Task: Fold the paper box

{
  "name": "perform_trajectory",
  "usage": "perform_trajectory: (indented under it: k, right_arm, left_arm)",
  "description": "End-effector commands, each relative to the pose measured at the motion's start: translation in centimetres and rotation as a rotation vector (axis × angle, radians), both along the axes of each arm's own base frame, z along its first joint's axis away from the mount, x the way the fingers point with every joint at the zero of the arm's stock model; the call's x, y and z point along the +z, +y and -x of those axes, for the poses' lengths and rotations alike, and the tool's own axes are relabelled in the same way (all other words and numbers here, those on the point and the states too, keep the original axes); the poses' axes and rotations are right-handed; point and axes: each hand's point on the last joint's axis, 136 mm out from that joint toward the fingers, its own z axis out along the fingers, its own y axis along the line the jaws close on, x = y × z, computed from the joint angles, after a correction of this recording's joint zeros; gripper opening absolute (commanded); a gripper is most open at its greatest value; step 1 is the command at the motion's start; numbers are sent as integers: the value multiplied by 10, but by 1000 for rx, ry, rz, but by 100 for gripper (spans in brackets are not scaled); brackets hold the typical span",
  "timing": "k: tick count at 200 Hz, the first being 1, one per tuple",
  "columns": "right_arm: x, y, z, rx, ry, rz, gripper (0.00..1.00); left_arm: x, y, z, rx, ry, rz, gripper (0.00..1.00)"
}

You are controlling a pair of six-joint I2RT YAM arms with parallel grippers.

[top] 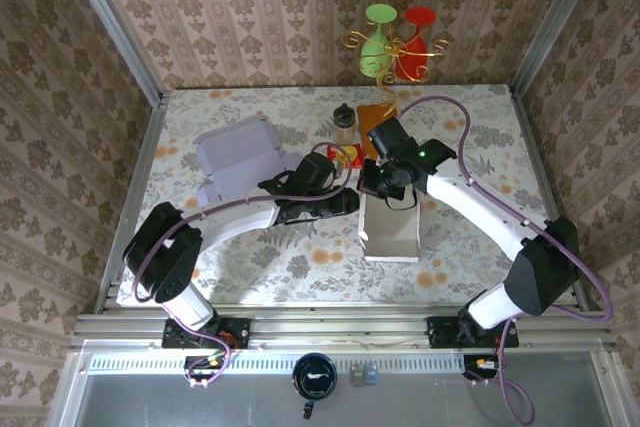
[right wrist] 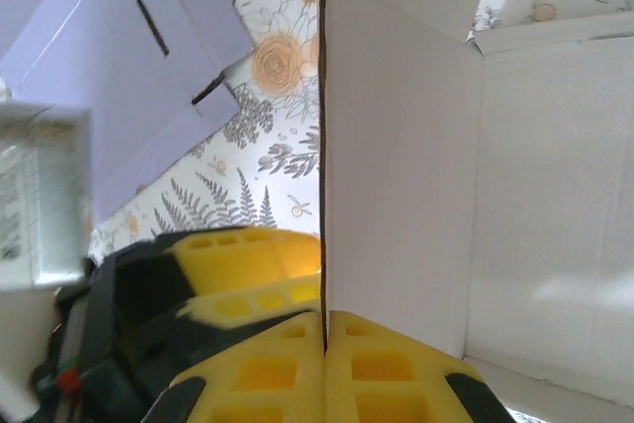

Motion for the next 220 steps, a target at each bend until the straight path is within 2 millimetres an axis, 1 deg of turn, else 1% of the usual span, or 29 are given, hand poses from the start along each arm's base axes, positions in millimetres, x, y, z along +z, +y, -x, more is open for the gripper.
perform_trajectory:
  k: [1,11,21,22,24,39,52,68,99,110,115,116,119,127,160,196,220]
  right_arm:
    - [8,-19,-2,-183,-47,-5,0]
    - [12,-27,-3,-253,-61,-12,0]
    - [12,-35,-4,-332,-57,-2,0]
    - [17,-37,-3,-342,-68,-11,0]
    - [21,-40,-2,-361,-76,-17,0]
    - [28,-54,-1,-501,-79,-35,0]
    - [33,-66,-1,-632,-84,-60,0]
    - [36,-75,-2,-787,-98,-114,0]
    - [32,-89,3,-1064,-31,-159,0]
    - [36,-93,1,-1133,-25,-156,0]
    - [41,-96,1,-1165,-31,-166,0]
    - [38,-95,0,-1171,-24,-153,0]
    - [35,-96,-2,-1188,-19,-140,0]
    - [35,-97,-5,-1230,-9,-146,0]
    - [18,-90,-17,-1327,68,-193,0]
    - [14,-89,-21,-1327,80,-159,0]
    - [10,-86,-23,-1288,80,-157,14]
  left_arm:
    - [40,19,-11,35,-100,-11,40]
    - [48,30,-14,51,-127,-32,40]
    - [55,39,-16,57,-150,-49,41]
    - [56,40,-16,58,-152,-51,41]
    - [56,42,-17,60,-153,-56,41]
    - [64,55,-17,60,-177,-81,41]
    - [66,64,-16,61,-190,-105,42]
    - [66,74,-14,59,-196,-122,42]
    - [64,82,-7,41,-188,-122,42]
    - [63,83,-5,34,-184,-121,42]
    - [63,82,-3,30,-183,-118,42]
    - [62,82,-3,29,-182,-118,42]
    - [62,82,-3,28,-182,-117,42]
    - [62,82,-2,26,-180,-114,42]
    - [58,80,5,6,-177,-107,42]
    - [51,78,11,-27,-174,-115,43]
    - [45,77,12,-46,-173,-124,45]
